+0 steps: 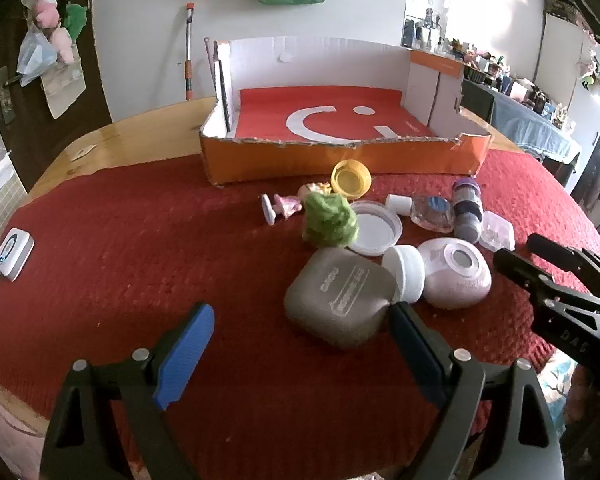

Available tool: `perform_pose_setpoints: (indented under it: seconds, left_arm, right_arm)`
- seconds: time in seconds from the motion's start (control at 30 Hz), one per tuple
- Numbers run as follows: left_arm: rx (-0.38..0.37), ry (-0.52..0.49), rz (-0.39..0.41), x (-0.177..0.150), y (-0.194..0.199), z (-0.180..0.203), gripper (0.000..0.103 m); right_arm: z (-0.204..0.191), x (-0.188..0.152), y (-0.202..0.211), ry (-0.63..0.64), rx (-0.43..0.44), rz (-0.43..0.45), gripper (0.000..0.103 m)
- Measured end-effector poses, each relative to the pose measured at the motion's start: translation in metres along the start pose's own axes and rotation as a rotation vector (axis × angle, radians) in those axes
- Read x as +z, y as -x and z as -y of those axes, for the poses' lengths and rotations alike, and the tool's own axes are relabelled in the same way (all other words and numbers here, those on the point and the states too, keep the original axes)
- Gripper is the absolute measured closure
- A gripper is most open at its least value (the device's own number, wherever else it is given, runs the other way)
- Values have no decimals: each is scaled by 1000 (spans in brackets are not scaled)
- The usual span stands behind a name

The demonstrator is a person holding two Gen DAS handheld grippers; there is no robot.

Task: Organize objects
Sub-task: 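Grasp grey eye shadow case with left tool while right tool grasps clear plastic box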

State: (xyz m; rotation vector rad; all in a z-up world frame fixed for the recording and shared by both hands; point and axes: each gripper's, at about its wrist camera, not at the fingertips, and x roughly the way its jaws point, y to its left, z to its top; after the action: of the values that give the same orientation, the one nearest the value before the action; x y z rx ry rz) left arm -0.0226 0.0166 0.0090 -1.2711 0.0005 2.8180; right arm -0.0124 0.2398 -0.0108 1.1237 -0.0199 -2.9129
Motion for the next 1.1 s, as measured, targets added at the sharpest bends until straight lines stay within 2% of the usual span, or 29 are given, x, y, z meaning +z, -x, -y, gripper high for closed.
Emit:
perform_pose_setpoints:
  seconds: [0.27,0.37,0.53,0.7,0.83,1.1]
  left_arm:
    - [-7,-15,-13,8,-8,3,12]
    - [-18,-16,-18,11,-10,3,16]
    - [-36,-30,-16,12,-12,7,27]
    - [-56,-50,-5,11,-9,12,46]
    - [-42,-77,5,9,-7,17,46]
    - [-58,-70,9,6,-2,13,46]
  right_arm:
    - [-2,7,-9,6,24,-2,45]
    - [-2,10,-11,7,32,-6,51]
    - [-3,13,-13,16,53,-10,65]
    - [-8,14,-13,35,48,-12,68]
    - [-7,12,-11,20,59,-13,69]
    - [-13,8,-4,20,75,-12,69]
